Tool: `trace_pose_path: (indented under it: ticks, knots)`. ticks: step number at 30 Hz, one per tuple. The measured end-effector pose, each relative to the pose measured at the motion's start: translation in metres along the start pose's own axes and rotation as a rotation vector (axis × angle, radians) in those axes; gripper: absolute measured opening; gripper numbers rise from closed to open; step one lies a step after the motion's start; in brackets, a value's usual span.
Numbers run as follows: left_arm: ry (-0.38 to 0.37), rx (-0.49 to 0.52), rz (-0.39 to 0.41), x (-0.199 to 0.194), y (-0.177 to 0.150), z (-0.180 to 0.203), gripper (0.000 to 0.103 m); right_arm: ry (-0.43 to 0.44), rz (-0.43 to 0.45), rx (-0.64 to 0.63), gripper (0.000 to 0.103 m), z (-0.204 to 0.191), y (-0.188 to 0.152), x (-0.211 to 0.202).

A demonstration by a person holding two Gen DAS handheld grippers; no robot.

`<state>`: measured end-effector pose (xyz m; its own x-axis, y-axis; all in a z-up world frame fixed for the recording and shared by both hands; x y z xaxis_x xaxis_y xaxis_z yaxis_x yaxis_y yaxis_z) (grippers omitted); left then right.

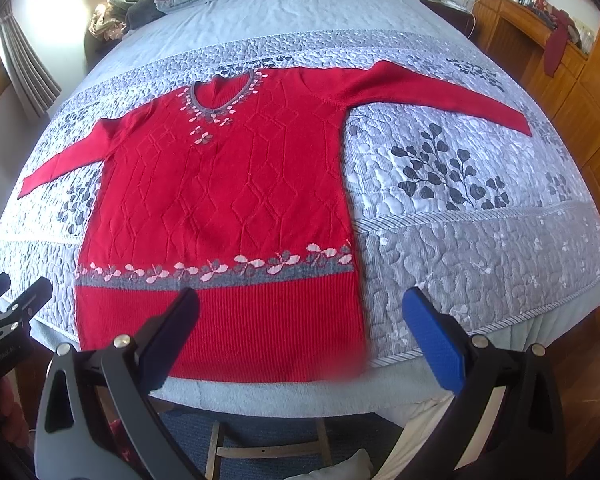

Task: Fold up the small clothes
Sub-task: 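Grasp the cuff of the sleeve nearest the right tool with the right tool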

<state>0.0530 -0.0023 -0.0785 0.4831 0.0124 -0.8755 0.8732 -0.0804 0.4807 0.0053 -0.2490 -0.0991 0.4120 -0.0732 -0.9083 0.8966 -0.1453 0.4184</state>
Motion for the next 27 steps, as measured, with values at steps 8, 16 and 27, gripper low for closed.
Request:
trace_pose_path:
  ticks: [8,16,27]
  knots:
    - [0.023,0.036,-0.039,0.026,0.015,0.016,0.099,0.008,-0.011,0.041,0.101,0.051,0.025,0.019]
    - [0.004,0.100,-0.014,0.070,0.098,0.101,0.099,-0.088,-0.084,0.245,0.100,0.254,0.120,0.076]
    - [-0.130,0.127,-0.026,0.167,0.225,0.327,0.099,-0.126,-0.216,0.355,0.100,0.441,0.185,0.169]
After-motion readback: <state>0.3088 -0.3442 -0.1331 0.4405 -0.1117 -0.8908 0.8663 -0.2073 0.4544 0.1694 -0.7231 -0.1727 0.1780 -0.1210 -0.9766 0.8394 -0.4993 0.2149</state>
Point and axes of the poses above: each gripper's, at about its wrist camera, not at the fingertips, and x roughly the way its jaws point, z to its right, y to its top, the point moved 7 cm from there along x, roughly the way its jaws point, and after that the axes turned 4 degrees about -x, right-handed, at the moved point
